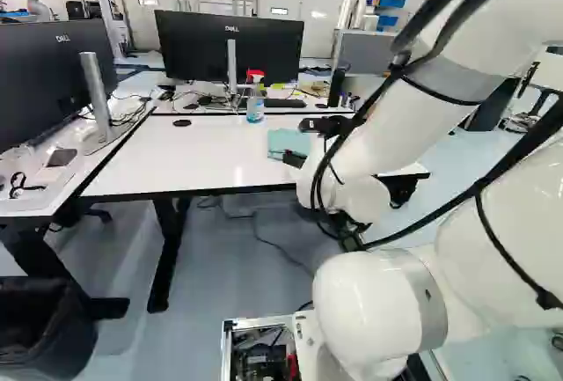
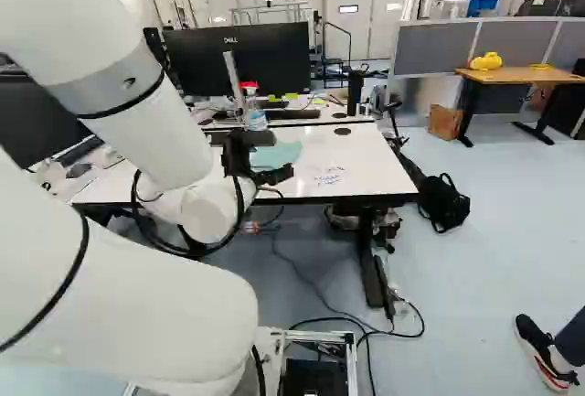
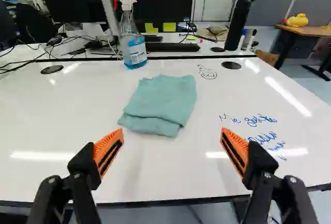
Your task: Clean the table with the green towel
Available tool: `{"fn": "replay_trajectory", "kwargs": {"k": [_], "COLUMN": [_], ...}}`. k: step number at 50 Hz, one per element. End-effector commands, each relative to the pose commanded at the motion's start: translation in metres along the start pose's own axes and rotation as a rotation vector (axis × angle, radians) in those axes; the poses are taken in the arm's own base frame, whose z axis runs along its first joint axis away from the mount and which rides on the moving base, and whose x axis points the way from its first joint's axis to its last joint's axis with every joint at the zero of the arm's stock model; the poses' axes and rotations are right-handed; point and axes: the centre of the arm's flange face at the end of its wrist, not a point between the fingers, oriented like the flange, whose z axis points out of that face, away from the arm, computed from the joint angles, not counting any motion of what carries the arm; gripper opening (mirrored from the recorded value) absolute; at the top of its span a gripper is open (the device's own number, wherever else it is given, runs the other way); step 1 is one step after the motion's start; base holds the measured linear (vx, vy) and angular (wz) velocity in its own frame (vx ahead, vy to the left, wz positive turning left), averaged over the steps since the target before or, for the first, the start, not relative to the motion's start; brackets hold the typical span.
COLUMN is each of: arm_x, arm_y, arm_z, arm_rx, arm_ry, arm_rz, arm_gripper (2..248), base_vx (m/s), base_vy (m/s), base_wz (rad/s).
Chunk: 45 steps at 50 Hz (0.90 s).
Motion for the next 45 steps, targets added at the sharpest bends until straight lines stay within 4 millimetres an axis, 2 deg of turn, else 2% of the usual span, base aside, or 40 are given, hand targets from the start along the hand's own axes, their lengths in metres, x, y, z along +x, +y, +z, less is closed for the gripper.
{"fn": "replay_trajectory", "kwargs": {"k": [24,45], "arm_x": [0.002,0.034], "arm_y": [0.0,0.001], "arm_z": [-0.001,0.022], "arm_rx": [0.0,-0.005], "arm_ry": [0.01,0.055], "arm_rz": [0.0,0.001], "arm_gripper": [247,247], "base_vx": [0.0,0.0], "base_vy": [0.0,0.0], "base_wz": [0.0,0.0]}}
